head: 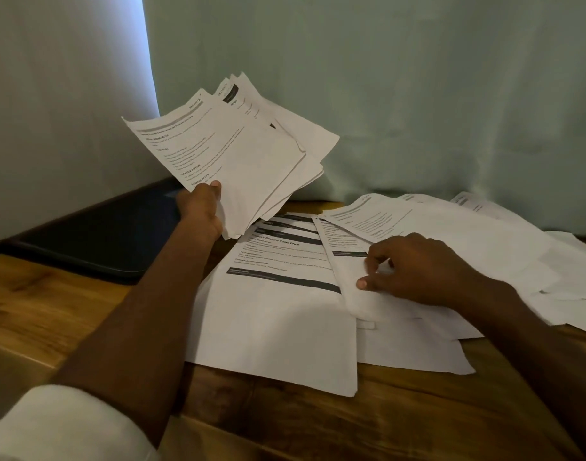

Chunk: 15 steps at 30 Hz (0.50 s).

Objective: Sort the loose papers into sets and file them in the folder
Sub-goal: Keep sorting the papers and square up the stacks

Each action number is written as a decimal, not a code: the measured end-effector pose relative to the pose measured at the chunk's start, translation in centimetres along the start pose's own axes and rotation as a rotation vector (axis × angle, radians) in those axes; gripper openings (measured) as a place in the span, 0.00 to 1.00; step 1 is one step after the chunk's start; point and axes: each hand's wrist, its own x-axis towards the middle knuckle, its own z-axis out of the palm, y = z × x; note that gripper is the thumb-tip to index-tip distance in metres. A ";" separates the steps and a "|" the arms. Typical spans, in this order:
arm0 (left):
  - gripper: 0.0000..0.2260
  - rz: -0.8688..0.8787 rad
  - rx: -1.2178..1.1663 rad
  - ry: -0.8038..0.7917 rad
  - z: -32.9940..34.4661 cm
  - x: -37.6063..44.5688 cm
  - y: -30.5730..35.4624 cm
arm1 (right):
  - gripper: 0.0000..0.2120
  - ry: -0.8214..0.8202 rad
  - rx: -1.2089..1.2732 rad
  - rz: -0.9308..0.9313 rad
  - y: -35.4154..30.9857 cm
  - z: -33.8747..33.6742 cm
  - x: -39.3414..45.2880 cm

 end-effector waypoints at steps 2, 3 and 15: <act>0.15 -0.001 0.007 -0.002 0.1 0.1 -0.1 | 0.36 0.014 0.036 -0.073 -0.7 0.6 -0.3; 0.15 0.000 0.010 -0.004 0.2 0.0 -0.1 | 0.43 -0.014 0.098 -0.122 -1.3 1.1 -0.5; 0.15 0.019 -0.010 -0.101 1.9 -0.2 -1.6 | 0.35 0.006 0.380 0.041 -1.0 1.5 0.5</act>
